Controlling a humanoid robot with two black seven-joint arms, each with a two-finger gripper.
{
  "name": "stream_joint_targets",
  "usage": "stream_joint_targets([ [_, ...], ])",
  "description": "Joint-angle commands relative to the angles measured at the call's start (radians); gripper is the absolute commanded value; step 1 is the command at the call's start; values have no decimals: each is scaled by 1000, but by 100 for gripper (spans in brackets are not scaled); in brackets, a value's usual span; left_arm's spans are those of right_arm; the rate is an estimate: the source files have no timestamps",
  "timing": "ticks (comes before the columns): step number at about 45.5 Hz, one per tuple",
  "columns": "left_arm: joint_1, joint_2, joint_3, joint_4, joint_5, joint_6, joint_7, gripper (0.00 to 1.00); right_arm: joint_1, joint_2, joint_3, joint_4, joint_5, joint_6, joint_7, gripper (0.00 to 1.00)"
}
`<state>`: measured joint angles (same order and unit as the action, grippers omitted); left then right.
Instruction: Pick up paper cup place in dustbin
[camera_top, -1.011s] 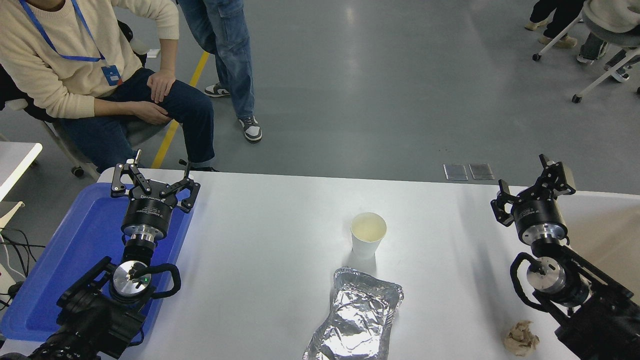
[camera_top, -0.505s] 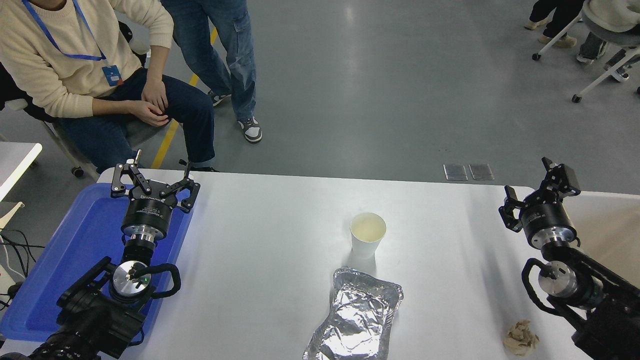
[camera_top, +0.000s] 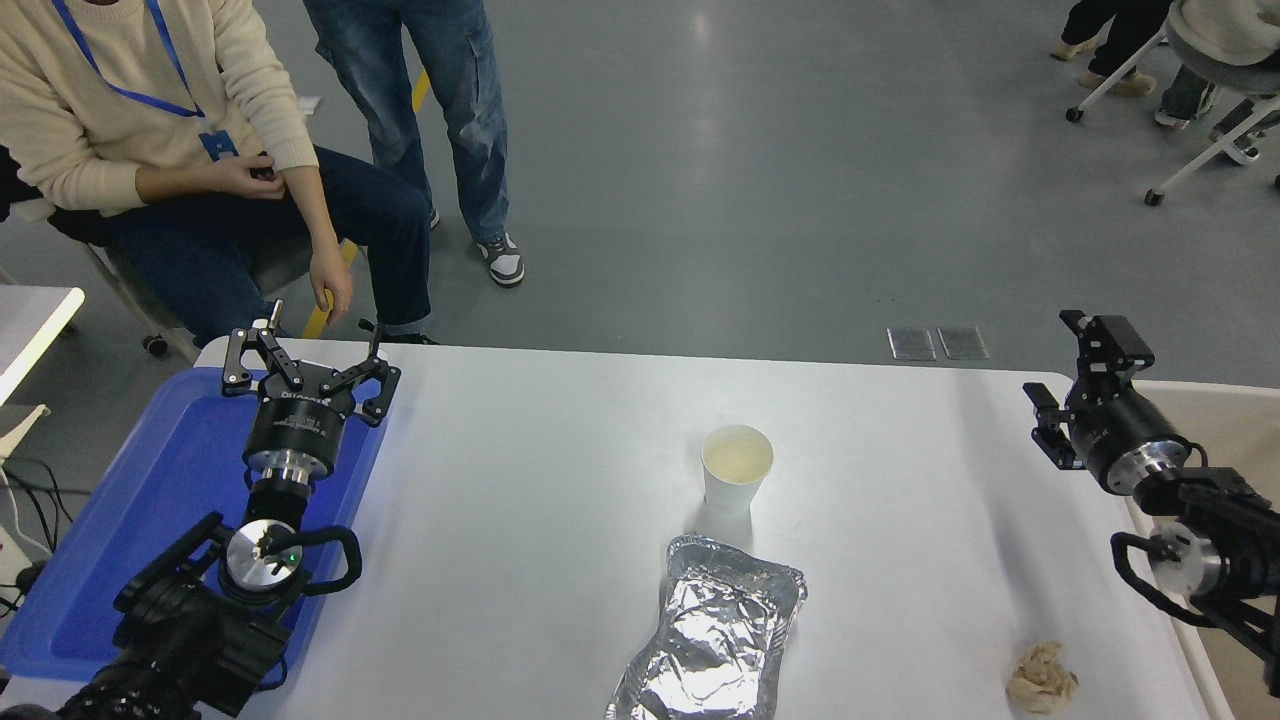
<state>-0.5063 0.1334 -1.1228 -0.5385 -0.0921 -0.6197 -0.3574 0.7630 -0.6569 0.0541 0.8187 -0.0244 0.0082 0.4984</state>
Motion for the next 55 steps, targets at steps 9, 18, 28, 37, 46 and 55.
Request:
stream_joint_targets([
  [9,0,0,0,0,0,0,0,100,285,-41,-506,36,1,1,0,100],
  [18,0,0,0,0,0,0,2,100,473,-40,-808,97,-12,39,0,100],
  [28,-1,0,0,-1,2,0,3,100,663,5,-1065,157,-22,194,-1,100],
  [37,-1,-1,0,-1,0,0,3,100,736,7,-1145,162,-78,346,-1,100],
  [46,0,0,0,-1,0,0,2,100,843,48,-1238,163,-241,521,-4,100],
  [55,0,0,0,0,0,0,2,100,978,132,-1321,162,-335,762,-9,100],
])
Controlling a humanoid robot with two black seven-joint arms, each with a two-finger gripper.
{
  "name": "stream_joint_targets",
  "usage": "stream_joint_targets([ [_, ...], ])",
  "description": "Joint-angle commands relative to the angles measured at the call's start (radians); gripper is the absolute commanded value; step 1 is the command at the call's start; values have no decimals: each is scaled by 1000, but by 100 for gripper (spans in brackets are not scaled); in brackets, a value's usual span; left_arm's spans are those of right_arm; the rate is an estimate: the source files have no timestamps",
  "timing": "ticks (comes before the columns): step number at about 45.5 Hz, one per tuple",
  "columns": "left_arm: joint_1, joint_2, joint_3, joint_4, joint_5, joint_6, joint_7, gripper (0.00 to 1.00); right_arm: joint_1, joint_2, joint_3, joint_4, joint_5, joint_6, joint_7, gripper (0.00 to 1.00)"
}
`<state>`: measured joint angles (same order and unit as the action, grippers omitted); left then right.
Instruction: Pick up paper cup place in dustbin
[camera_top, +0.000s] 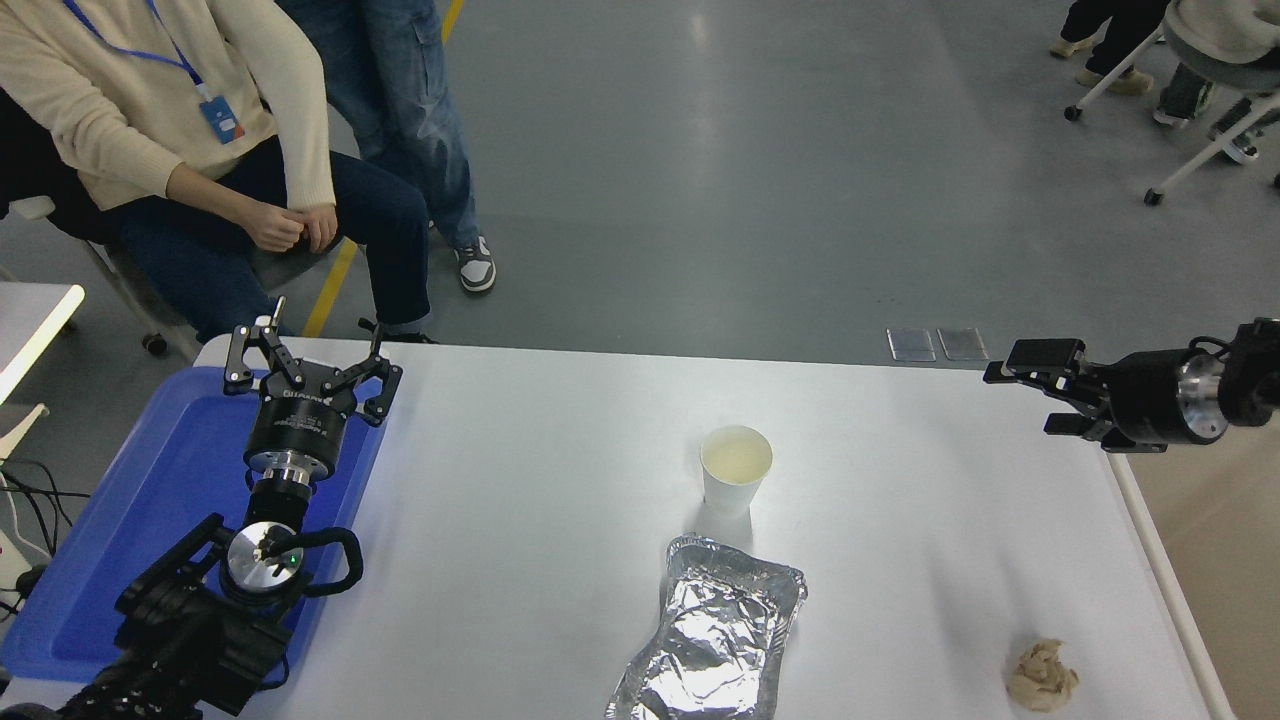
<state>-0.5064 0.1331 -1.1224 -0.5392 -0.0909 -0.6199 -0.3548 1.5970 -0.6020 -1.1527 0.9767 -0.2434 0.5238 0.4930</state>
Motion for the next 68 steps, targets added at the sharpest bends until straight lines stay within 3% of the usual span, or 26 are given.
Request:
stream_joint_targets([
  [1,0,0,0,-1,-1,0,-1,100,155,91,-127,3,-117,262,-4,100],
  [7,0,0,0,-1,-1,0,-1,100,199,163,-179,5,-119,262,-11,100],
  [15,0,0,0,1,-1,0,-1,100,297,202,-190,19,-119,262,-92,100],
  [22,0,0,0,1,-1,0,-1,100,392,249,-202,40,-142,262,-132,100],
  [48,0,0,0,1,-1,0,-1,100,785,358,-271,290,-157,262,-136,100],
  [68,0,0,0,1,-1,0,-1,100,794,360,-168,287,-148,262,-136,100],
])
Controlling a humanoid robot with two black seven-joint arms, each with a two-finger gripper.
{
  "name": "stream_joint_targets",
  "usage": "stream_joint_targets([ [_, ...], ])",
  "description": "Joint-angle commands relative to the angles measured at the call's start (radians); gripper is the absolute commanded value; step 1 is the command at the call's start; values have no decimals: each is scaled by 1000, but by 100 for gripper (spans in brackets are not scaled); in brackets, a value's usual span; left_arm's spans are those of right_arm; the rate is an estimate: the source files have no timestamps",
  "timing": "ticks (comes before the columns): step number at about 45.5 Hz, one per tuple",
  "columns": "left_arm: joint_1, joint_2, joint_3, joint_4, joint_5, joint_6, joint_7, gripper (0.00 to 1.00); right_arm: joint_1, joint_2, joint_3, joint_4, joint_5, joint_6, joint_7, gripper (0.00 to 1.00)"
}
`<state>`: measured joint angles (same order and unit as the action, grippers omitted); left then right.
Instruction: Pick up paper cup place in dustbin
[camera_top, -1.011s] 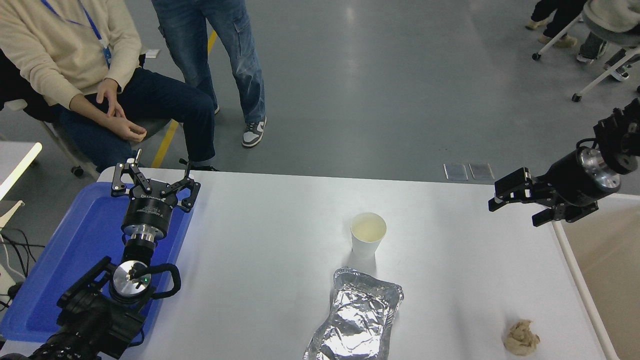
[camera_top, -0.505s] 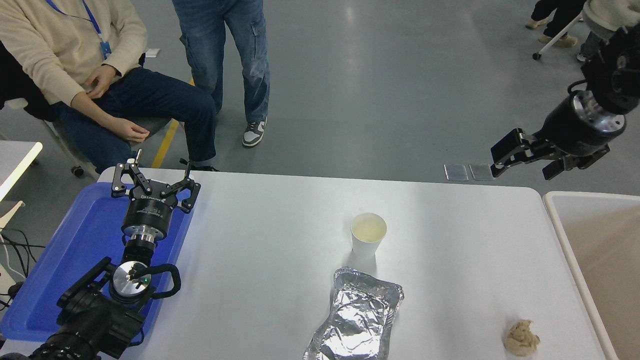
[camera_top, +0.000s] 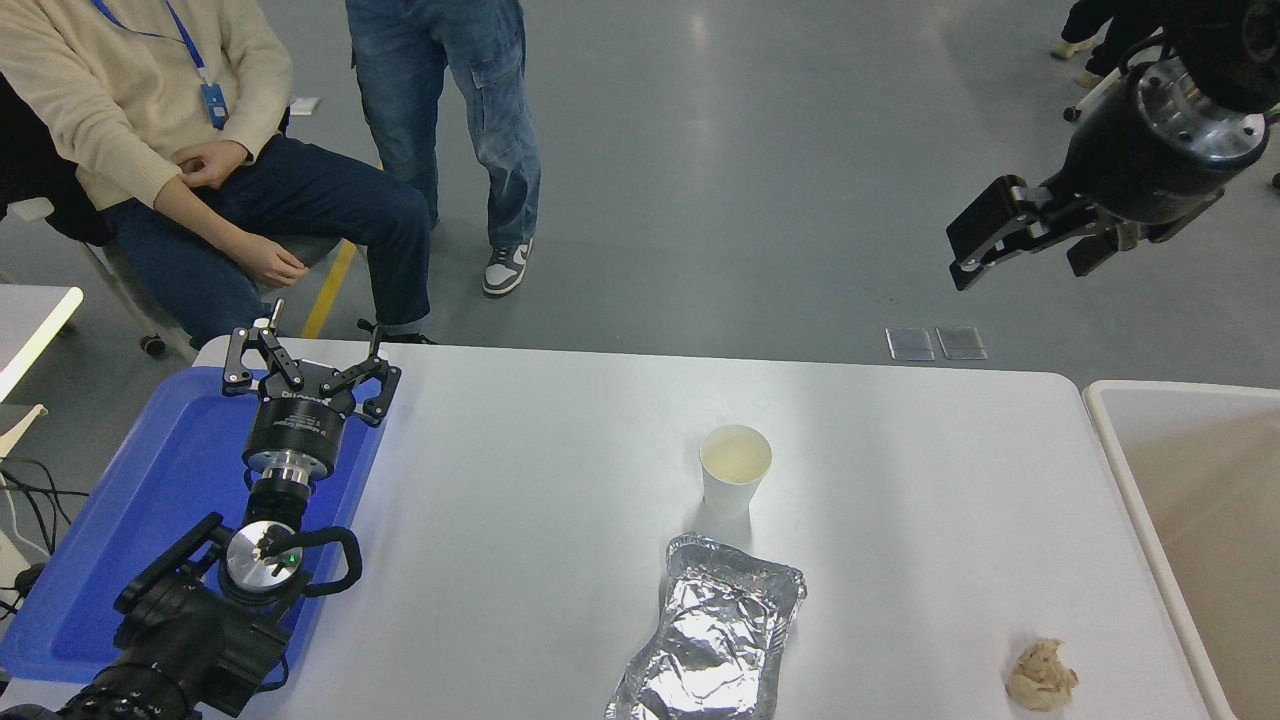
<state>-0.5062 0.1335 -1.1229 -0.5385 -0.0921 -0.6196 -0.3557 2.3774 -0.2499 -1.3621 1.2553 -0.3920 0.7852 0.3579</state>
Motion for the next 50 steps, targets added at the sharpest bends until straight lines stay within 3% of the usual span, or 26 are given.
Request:
stream_joint_targets([
  [1,0,0,0,0,0,0,0,100,14,9,41,9,-2,0,0,100],
  [12,0,0,0,0,0,0,0,100,-36,96,103,-7,-2,0,0,100],
  [50,-2,0,2,-2,2,0,1,100,-234,110,225,-132,7,0,0,100],
])
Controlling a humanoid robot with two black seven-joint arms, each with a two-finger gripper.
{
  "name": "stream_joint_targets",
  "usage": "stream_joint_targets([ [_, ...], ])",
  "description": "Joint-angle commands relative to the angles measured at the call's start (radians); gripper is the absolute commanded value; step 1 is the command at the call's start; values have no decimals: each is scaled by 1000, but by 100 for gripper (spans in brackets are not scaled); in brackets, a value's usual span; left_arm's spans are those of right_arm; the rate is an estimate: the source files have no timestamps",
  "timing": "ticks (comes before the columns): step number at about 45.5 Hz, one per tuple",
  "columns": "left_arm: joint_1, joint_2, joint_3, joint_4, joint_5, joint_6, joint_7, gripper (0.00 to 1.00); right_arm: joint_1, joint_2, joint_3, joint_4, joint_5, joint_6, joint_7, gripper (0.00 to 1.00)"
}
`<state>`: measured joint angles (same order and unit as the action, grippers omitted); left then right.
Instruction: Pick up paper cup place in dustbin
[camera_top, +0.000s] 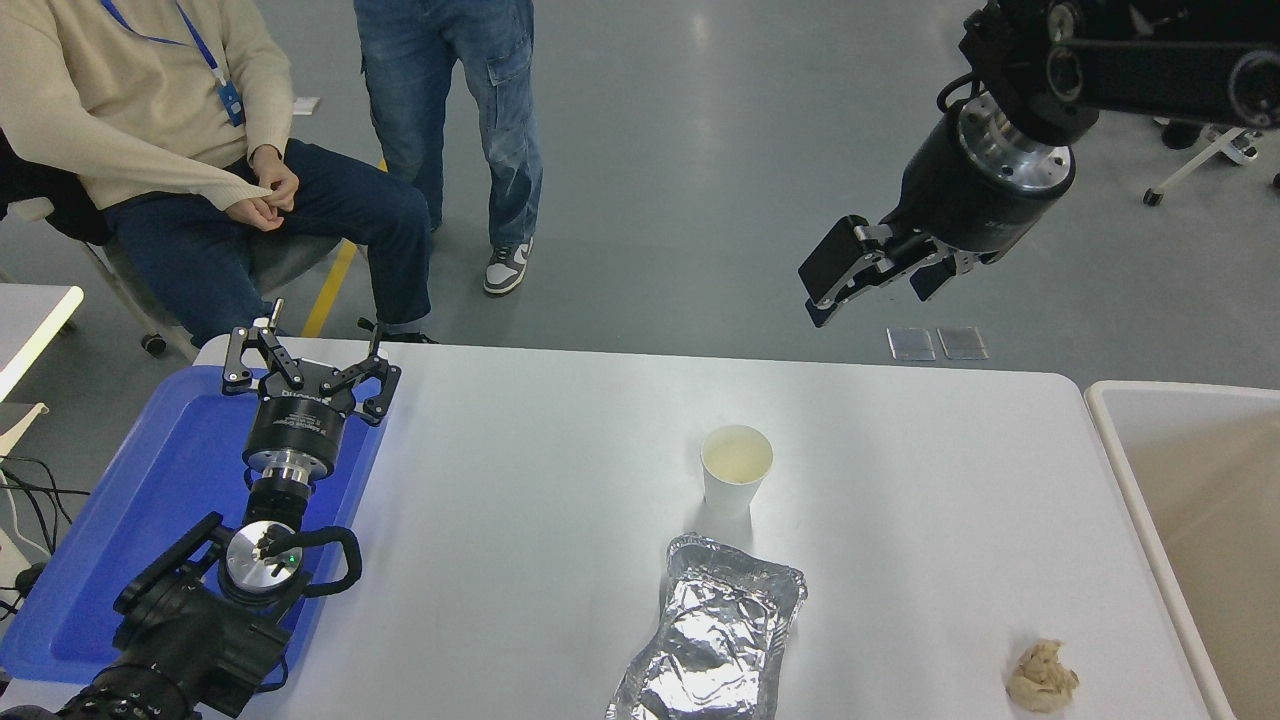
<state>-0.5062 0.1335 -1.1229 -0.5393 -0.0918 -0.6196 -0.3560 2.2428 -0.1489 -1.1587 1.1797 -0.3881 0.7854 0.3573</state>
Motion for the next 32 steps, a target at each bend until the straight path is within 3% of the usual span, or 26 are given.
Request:
stream_joint_targets([
  [1,-2,0,2,-1,1,0,2,100,-114,14,24,-58,2,0,0,100],
  [7,-2,0,2,-1,1,-2,2,100,-198,26,28,-87,2,0,0,100],
  [32,-2,-2,2,-1,1,-2,3,100,-508,117,97,-288,2,-279,-3,100],
])
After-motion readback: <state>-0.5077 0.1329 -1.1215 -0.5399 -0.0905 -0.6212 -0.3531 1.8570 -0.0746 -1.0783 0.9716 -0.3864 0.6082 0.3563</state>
